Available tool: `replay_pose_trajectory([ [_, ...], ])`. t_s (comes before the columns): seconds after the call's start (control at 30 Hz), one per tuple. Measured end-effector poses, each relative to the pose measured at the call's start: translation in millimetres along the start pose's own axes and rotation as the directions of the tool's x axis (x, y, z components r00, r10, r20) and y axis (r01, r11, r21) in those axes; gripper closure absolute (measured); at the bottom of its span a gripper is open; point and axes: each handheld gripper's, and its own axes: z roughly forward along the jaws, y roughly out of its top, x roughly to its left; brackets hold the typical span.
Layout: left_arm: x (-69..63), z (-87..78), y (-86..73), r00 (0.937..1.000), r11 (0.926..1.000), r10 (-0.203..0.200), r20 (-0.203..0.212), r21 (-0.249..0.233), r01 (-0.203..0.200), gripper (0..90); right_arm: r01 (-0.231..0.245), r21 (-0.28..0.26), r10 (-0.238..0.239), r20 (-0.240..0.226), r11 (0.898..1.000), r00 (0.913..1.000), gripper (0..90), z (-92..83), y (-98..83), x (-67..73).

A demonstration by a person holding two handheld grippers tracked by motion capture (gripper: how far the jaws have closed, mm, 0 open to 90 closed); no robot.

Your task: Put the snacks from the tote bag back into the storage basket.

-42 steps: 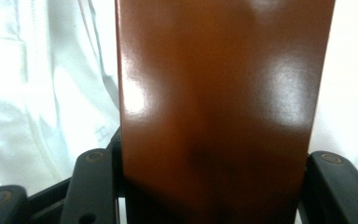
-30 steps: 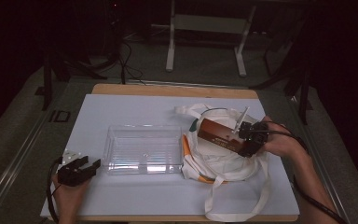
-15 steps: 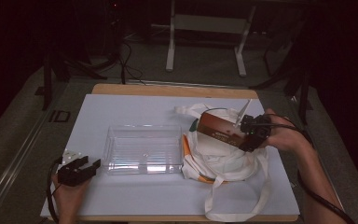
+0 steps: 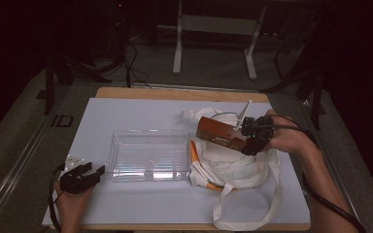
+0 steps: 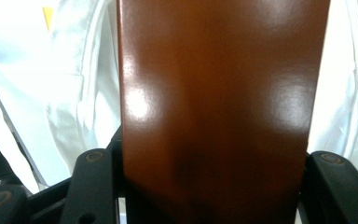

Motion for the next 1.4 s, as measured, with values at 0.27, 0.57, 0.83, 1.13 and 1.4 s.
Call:
replay_pose_trajectory([
  [0.27, 0.2, 0.3, 0.1, 1.0, 1.0, -0.001, 0.002, 0.002, 0.001, 44.2, 0.032, -0.008, -0.032, -0.008, 0.999, 0.9994, 43.1, 2.5, 16.5, 4.5],
  [0.57, 0.5, 0.3, 0.2, 1.0, 1.0, -0.001, 0.005, 0.004, 0.001, 44.1, 0.068, -0.023, -0.068, -0.011, 0.997, 0.9976, 43.1, 1.5, 35.2, 9.6],
  [0.83, 0.4, 0.3, 0.2, 1.0, 1.0, -0.004, 0.005, 0.002, 0.004, 44.1, 0.091, -0.034, -0.092, -0.015, 0.995, 0.9957, 43.1, 1.4, 48.8, 14.2],
  [1.13, 0.5, 0.3, 0.2, 1.0, 1.0, -0.005, 0.006, 0.002, 0.005, 44.1, 0.122, -0.04, -0.123, -0.02, 0.992, 0.9922, 43.1, 5.6, 63.0, 19.6],
  [1.4, 0.5, 0.2, 0.2, 1.0, 1.0, -0.003, 0.007, 0.002, 0.003, 44.1, 0.146, -0.042, -0.147, -0.026, 0.988, 0.9888, 43.1, 8.1, 73.6, 23.7],
])
